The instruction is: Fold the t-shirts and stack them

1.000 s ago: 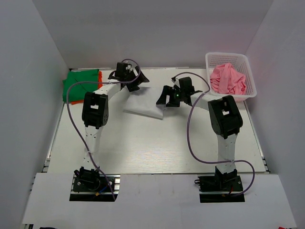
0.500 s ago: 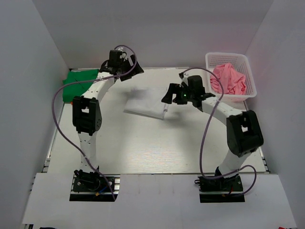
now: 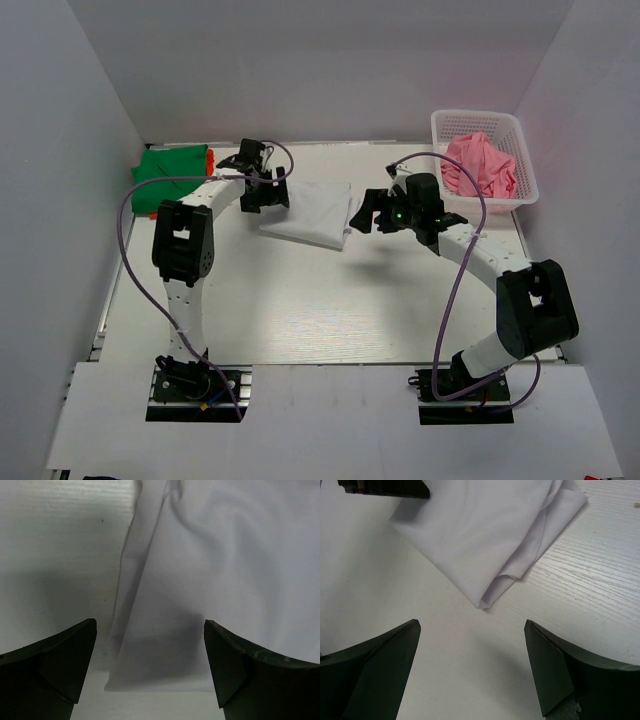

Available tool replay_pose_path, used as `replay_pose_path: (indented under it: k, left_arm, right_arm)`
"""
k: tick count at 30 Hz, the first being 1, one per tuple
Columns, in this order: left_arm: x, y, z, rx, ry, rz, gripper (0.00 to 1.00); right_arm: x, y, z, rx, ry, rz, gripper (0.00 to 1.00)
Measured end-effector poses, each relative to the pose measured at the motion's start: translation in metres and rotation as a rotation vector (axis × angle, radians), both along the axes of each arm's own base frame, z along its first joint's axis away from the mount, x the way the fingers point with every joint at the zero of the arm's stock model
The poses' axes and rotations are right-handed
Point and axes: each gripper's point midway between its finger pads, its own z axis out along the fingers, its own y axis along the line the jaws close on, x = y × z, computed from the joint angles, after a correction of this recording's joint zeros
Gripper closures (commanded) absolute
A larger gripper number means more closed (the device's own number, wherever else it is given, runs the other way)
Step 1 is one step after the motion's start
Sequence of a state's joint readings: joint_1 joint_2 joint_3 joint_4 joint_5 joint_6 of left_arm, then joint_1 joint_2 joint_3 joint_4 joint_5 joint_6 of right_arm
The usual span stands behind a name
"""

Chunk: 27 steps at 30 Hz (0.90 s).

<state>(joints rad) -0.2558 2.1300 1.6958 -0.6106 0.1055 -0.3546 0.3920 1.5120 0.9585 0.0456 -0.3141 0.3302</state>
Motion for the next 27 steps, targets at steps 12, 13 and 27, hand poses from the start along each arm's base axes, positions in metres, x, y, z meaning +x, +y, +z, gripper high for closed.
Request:
replay_pose_path:
  k: [12,13,27]
  left_arm:
    - [0.009,-0.008,-0.033,0.099,0.019,-0.064,0.18]
    - [0.01,-0.009,-0.034,0.109,0.017,-0.071,0.22]
    - [0.034,-0.016,-0.027,0.253,-0.046,-0.09,1.0]
  right_arm:
    - [-0.011,-0.012,-0.011,-0.05,0.011,-0.012,0.1]
    - [-0.011,-0.014,-0.01,-0.059,0.006,-0.023,0.1]
    - [-0.018,-0.037,-0.022,-0.101,-0.037,-0.126,0.1]
